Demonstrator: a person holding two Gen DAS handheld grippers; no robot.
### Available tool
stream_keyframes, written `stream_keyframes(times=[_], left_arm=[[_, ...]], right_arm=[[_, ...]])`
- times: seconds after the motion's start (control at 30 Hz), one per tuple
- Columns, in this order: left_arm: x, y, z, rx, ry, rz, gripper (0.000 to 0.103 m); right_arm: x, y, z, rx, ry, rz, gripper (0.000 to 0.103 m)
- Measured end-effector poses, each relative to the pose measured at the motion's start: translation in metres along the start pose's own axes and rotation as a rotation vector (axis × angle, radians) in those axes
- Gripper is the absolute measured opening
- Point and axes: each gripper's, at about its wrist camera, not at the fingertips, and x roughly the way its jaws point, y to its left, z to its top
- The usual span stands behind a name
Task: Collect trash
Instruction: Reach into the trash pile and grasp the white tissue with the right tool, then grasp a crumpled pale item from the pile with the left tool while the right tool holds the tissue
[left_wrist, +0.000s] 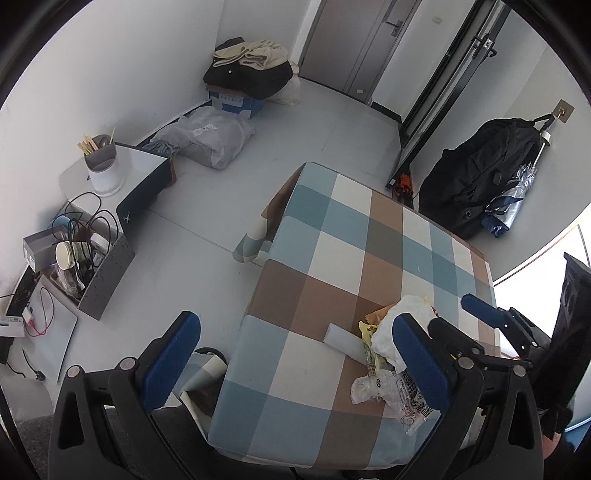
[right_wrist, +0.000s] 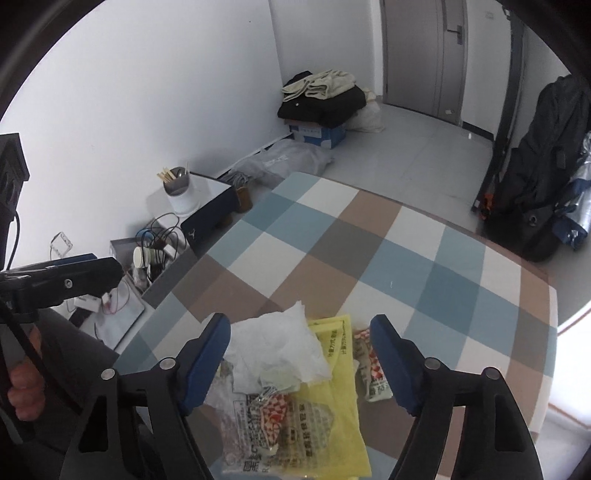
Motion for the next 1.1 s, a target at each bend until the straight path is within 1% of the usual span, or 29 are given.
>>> stream_keyframes(times=[0.03,0.07,0.1,0.13,0.17,0.2,0.23,0.27,0.3,0.33,0.43,0.63,0.8,0.87,0.97,1.1], left_arm=[[0.0,0.001,0.001,-0.002,0.003,-0.001,0.102],[0.0,0.001,0.001,-0.002,0.004,-0.003,0.102],[0.0,0.001,0.002,-0.002,0.004,-0.003,0.102],[0.0,0.001,0.002,-0.001,0.002,0.0,0.102],[0.0,0.001,0.003,0.002,-0.001,0.003,0.102],[0.0,0.001,0.003,0.004,-0.002,0.004,0.102],[0.0,0.001,0.003,0.007,-0.002,0.006,0.102],[0.0,0.0,0.004,0.008,0.0,0.007,0.102],[0.001,0.0,0.004,0.011,0.0,0.006,0.102],[0.001,-0.001,0.004,0.013,-0.001,0.006,0.102],[0.001,-0.004,0.002,0.027,-0.008,0.009,0.102],[0.002,-0.013,-0.002,0.06,-0.018,0.004,0.102],[0.001,-0.026,-0.007,0.103,-0.029,-0.034,0.102],[0.002,-0.032,-0.008,0.121,-0.032,-0.042,0.102],[0.004,-0.043,-0.01,0.165,-0.019,-0.041,0.102],[0.007,-0.057,-0.012,0.205,0.017,-0.038,0.102]], right_arm=[[0.005,0.0,0.001,-0.003,0.017,-0.001,0.065],[0.011,0.0,0.001,-0.003,0.035,0.0,0.061],[0.016,-0.001,0.0,0.001,0.053,0.011,0.054],[0.02,-0.003,-0.001,0.008,0.073,0.024,0.043],[0.023,-0.004,-0.002,0.014,0.094,0.039,0.035],[0.027,-0.004,-0.002,0.014,0.109,0.043,0.019],[0.029,-0.004,-0.003,0.01,0.119,0.03,0.008],[0.029,-0.005,-0.004,0.007,0.121,0.023,0.005],[0.029,-0.006,-0.005,0.012,0.121,0.025,0.005],[0.027,-0.007,-0.005,0.021,0.118,0.03,0.002],[0.016,-0.011,-0.005,0.036,0.087,0.032,0.001],[-0.017,-0.019,-0.005,0.093,-0.005,0.017,0.001],[-0.031,-0.033,-0.011,0.2,-0.096,0.0,0.001],[-0.032,-0.041,-0.013,0.257,-0.113,0.002,0.001],[-0.039,-0.051,-0.01,0.314,-0.141,0.029,0.001],[-0.059,-0.064,-0.002,0.309,-0.178,0.061,0.001]])
